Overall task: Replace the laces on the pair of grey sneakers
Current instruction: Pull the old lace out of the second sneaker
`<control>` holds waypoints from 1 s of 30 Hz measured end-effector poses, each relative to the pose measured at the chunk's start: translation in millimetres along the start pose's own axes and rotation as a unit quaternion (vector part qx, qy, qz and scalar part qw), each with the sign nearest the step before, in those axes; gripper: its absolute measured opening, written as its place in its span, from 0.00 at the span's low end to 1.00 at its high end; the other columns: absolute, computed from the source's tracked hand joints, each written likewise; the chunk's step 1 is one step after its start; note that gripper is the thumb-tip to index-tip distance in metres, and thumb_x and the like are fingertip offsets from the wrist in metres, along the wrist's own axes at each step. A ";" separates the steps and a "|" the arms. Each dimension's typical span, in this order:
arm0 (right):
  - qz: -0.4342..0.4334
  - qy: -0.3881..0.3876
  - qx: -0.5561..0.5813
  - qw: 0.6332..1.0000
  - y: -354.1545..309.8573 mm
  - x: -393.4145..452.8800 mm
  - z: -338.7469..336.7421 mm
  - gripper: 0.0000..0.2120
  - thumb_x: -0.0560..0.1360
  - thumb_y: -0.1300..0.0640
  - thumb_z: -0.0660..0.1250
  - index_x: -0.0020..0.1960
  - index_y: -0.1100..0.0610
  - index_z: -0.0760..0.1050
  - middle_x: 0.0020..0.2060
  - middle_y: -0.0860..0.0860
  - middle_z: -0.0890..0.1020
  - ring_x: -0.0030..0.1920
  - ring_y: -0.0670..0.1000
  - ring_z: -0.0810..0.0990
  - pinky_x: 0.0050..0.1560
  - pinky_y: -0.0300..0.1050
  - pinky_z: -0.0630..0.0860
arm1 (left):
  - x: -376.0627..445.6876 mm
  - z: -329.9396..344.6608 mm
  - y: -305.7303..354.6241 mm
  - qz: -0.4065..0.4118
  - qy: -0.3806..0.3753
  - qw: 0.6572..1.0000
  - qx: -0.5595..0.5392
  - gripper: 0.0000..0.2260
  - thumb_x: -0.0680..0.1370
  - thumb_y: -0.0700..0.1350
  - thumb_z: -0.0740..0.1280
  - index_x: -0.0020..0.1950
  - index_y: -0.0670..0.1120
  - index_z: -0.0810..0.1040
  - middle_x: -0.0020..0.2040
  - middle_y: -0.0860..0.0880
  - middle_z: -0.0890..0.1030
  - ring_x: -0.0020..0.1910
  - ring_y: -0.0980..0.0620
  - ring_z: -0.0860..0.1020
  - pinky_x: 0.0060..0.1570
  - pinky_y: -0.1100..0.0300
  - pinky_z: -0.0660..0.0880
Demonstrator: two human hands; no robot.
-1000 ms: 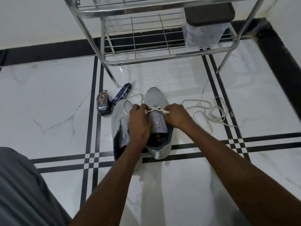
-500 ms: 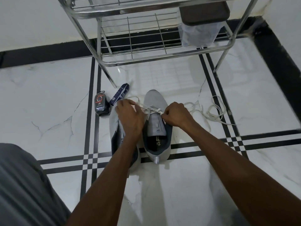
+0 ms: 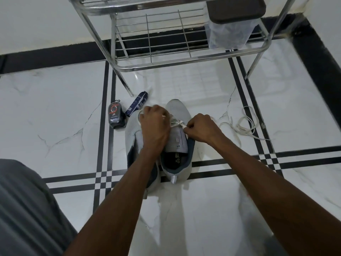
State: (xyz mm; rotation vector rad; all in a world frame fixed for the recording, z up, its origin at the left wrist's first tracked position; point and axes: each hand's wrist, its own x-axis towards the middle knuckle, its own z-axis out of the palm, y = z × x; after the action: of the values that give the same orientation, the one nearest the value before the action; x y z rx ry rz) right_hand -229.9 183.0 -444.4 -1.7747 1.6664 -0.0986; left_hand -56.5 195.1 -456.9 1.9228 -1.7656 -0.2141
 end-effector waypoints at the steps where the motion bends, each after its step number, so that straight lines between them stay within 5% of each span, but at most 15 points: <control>1: 0.002 -0.004 -0.001 1.000 -0.2 -0.3 -0.1 0.17 0.73 0.51 0.69 0.32 0.61 0.81 0.29 0.55 0.81 0.32 0.54 0.79 0.34 0.48 0.77 | 6.4 -10.2 -5.3 -0.099 0.083 0.990 -0.064 0.09 0.77 0.48 0.65 0.47 0.46 0.83 0.50 0.49 0.84 0.53 0.45 0.78 0.55 0.45 0.74; 3: 0.002 0.000 -0.003 1.000 0.5 0.8 -1.3 0.18 0.73 0.51 0.69 0.28 0.59 0.76 0.26 0.53 0.77 0.30 0.53 0.77 0.31 0.44 0.72 | 19.3 -28.5 -18.1 -0.246 0.184 0.948 -0.082 0.09 0.77 0.49 0.65 0.50 0.46 0.81 0.53 0.47 0.83 0.58 0.43 0.76 0.58 0.47 0.72; 4: 0.003 0.005 -0.003 1.000 2.1 0.3 -2.0 0.19 0.74 0.52 0.69 0.26 0.58 0.73 0.24 0.52 0.75 0.29 0.53 0.75 0.30 0.42 0.69 | 21.8 -32.8 -21.1 -0.270 0.173 0.946 -0.042 0.09 0.77 0.49 0.65 0.52 0.47 0.80 0.57 0.46 0.81 0.61 0.42 0.73 0.60 0.48 0.70; 8: 0.009 0.002 -0.006 1.000 3.4 -2.5 -0.1 0.22 0.74 0.50 0.70 0.25 0.57 0.70 0.23 0.51 0.72 0.27 0.52 0.72 0.31 0.42 0.67 | 6.7 -16.6 -8.2 -0.054 0.010 0.998 -0.020 0.20 0.71 0.46 0.68 0.63 0.48 0.76 0.63 0.46 0.76 0.64 0.42 0.69 0.62 0.53 0.62; 11: 0.003 0.002 -0.004 1.000 -4.6 -0.2 -4.2 0.21 0.73 0.49 0.70 0.26 0.57 0.71 0.24 0.51 0.72 0.26 0.52 0.72 0.32 0.44 0.68 | -8.4 5.4 11.1 0.066 -0.126 0.989 0.041 0.14 0.73 0.46 0.70 0.58 0.49 0.81 0.63 0.49 0.76 0.65 0.42 0.67 0.60 0.47 0.64; 15: 0.001 0.009 -0.005 1.000 -3.3 0.4 -3.9 0.20 0.74 0.49 0.69 0.27 0.58 0.74 0.25 0.52 0.74 0.28 0.52 0.74 0.32 0.44 0.71 | -9.2 12.5 14.4 0.107 -0.120 0.983 0.086 0.08 0.77 0.44 0.67 0.51 0.46 0.85 0.58 0.50 0.81 0.60 0.42 0.71 0.57 0.46 0.63; 16: 0.003 0.011 -0.004 1.000 -1.4 0.2 -2.8 0.19 0.74 0.50 0.69 0.29 0.59 0.77 0.26 0.53 0.77 0.30 0.54 0.77 0.33 0.45 0.73 | -8.3 10.4 10.9 0.085 -0.089 0.990 0.063 0.08 0.77 0.44 0.67 0.49 0.47 0.86 0.55 0.50 0.82 0.59 0.43 0.72 0.56 0.47 0.65; 18: 0.004 0.004 -0.007 1.000 1.2 0.1 -1.8 0.16 0.74 0.50 0.69 0.34 0.60 0.82 0.30 0.55 0.81 0.32 0.55 0.80 0.34 0.45 0.75 | -1.2 -2.7 2.1 -0.093 0.031 0.994 -0.052 0.08 0.76 0.47 0.66 0.47 0.49 0.85 0.51 0.52 0.84 0.56 0.46 0.76 0.57 0.48 0.70; 20: 0.002 0.003 -0.016 1.000 1.8 1.0 0.2 0.16 0.74 0.50 0.69 0.31 0.59 0.80 0.28 0.53 0.78 0.30 0.53 0.77 0.32 0.44 0.73 | 9.9 -22.8 -12.1 -0.296 0.160 0.931 -0.143 0.10 0.76 0.49 0.63 0.49 0.48 0.83 0.50 0.51 0.84 0.54 0.45 0.79 0.55 0.47 0.77; 22: 0.008 0.010 -0.016 1.000 3.5 1.3 2.8 0.19 0.74 0.51 0.69 0.26 0.57 0.73 0.25 0.51 0.73 0.27 0.51 0.72 0.32 0.43 0.69 | 16.6 -32.7 -21.6 -0.350 0.179 0.914 -0.100 0.09 0.76 0.48 0.64 0.52 0.48 0.81 0.55 0.47 0.82 0.58 0.42 0.77 0.57 0.44 0.76; 26: 0.020 0.003 -0.015 1.000 4.2 3.2 1.6 0.19 0.73 0.50 0.70 0.28 0.58 0.74 0.25 0.50 0.73 0.27 0.50 0.72 0.31 0.42 0.69 | 3.5 -25.3 -6.5 -0.254 0.097 0.962 -0.033 0.26 0.72 0.47 0.71 0.69 0.44 0.71 0.68 0.41 0.71 0.67 0.39 0.68 0.65 0.45 0.66; 30: 0.009 0.041 -0.044 0.998 -7.8 5.1 0.0 0.10 0.70 0.50 0.73 0.46 0.56 0.81 0.41 0.51 0.82 0.41 0.54 0.81 0.42 0.46 0.79 | -17.0 -4.2 11.4 -0.124 -0.020 0.988 -0.090 0.15 0.73 0.51 0.73 0.54 0.46 0.76 0.54 0.46 0.78 0.55 0.44 0.75 0.54 0.50 0.74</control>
State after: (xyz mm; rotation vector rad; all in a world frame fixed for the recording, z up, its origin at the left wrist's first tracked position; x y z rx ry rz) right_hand -222.4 178.0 -442.4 -1.8430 1.7683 -0.0929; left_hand -67.0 212.4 -451.8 2.0138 -1.4714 -0.4854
